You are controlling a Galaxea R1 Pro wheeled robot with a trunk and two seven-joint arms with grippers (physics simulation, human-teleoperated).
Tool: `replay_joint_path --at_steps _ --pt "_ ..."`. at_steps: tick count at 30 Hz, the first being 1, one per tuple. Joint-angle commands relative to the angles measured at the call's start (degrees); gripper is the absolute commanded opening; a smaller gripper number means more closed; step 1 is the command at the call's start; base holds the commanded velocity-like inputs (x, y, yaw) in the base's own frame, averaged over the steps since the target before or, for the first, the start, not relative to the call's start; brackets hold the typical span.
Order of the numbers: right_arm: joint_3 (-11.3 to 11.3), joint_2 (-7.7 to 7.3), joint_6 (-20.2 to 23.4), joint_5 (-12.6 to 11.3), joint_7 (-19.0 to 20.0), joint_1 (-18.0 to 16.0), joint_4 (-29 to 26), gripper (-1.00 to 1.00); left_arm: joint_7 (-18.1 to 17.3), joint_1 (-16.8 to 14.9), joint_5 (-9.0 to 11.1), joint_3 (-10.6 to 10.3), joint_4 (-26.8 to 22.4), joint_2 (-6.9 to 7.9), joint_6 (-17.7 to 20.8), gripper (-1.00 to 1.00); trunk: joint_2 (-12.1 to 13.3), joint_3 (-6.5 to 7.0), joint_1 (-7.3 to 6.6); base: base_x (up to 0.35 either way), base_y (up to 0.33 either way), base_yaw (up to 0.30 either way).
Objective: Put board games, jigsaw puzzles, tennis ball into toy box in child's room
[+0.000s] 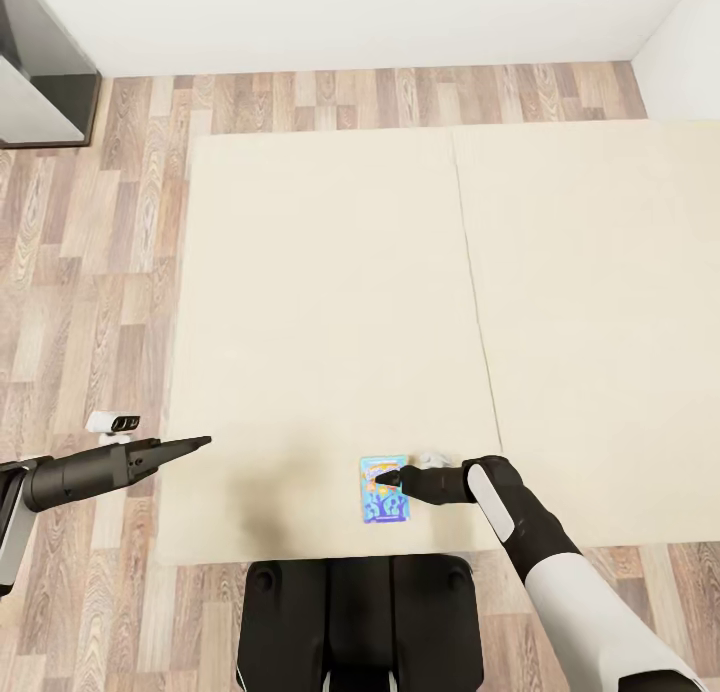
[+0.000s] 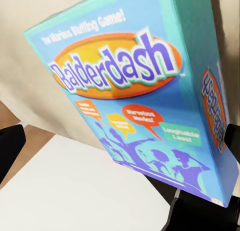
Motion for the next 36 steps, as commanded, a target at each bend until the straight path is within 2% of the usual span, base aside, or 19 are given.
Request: replay_joint_path --at_steps 1,36 --pt "-0.1 0.01 0.2 0.4 0.4 0.0 0.0 1.0 -0.2 0.0 0.0 0.0 0.0 0.02 0.6 1.0 -0.1 -0.06 0.03 0.0 0.043 0.0" --pt "0.0 0.01 0.2 0.4 0.4 0.0 0.0 1.0 -0.2 0.0 0.0 0.0 0.0 0.03 0.6 1.0 -0.1 -0.06 0.03 0.0 0.053 0.0"
